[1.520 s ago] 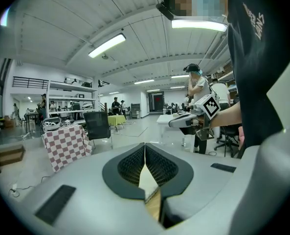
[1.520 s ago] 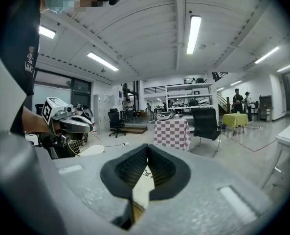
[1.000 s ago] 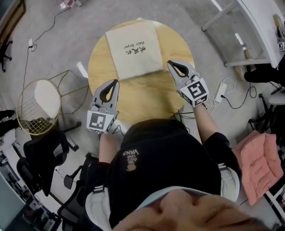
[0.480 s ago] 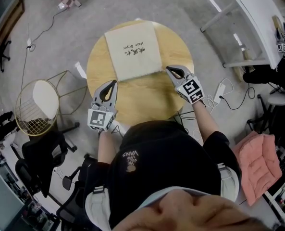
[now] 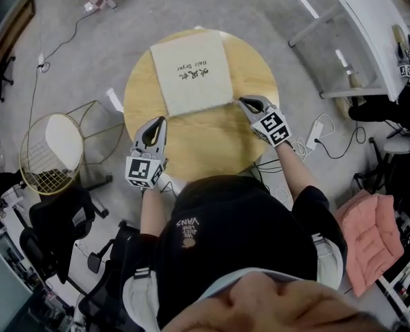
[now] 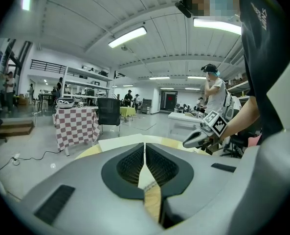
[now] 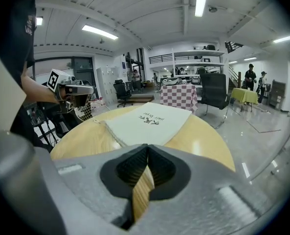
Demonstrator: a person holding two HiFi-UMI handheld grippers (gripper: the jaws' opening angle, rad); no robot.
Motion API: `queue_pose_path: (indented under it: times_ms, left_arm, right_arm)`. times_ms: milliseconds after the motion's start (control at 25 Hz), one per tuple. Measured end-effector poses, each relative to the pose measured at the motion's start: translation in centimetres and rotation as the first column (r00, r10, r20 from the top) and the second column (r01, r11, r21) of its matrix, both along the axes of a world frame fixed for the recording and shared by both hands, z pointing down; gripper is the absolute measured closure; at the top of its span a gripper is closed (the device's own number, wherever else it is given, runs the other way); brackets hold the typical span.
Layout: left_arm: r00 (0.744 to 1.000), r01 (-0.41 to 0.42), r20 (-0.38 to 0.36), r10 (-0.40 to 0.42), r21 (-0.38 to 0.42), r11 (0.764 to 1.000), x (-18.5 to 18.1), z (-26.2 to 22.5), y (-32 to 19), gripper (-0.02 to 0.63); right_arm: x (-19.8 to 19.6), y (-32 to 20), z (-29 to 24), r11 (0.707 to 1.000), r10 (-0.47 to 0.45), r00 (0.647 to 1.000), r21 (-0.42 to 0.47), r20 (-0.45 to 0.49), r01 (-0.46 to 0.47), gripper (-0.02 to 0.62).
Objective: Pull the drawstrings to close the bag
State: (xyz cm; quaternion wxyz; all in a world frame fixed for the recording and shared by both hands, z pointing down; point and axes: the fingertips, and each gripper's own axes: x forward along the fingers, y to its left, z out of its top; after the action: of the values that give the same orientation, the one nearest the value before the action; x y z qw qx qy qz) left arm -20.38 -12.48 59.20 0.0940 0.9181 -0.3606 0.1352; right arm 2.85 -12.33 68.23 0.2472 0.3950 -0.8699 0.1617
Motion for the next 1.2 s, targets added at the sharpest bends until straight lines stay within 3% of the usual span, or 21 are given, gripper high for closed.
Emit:
queue_pose_path:
  times_ms: [280,320,360,920,1200]
  left_arm:
    - [1.000,0.030,0.000,-0.030,-0.046,0.998,-0.7,1.8,0.1,0.601]
    - [0.999,0.033,-0.002,-0.033,-0.051,0.998,-0.8,2.0,0.2,0.601]
    - [0.999,0.034,-0.005,-0.035,-0.056,0.998,-0.8,2.1,0.2,0.600]
    - [0.998,0.062,-0.015,-0.064,-0.084,0.995,-2.0,3.0,1.0,0.600]
    - [0.999,0.040,0.003,-0.039,-0.103,0.994,-2.0,3.9,1.0,0.597]
  right_arm:
    - [-0.5,0.6,1.4,0.999,-0.034,0.999,-0.030,-0.032,0.033,0.588]
    - [-0.6,0.6,1.6,0.999,-0.038,0.999,-0.038,-0.033,0.037,0.523]
    - [-0.7,0.6,1.8,0.998,-0.044,0.998,-0.045,-0.035,0.042,0.512]
    - [-0.9,0.6,4.7,0.980,-0.196,0.969,-0.074,-0.150,0.186,0.512]
    - [-1.4,0.3,5.0,0.970,-0.241,0.956,-0.068,-0.169,0.233,0.524]
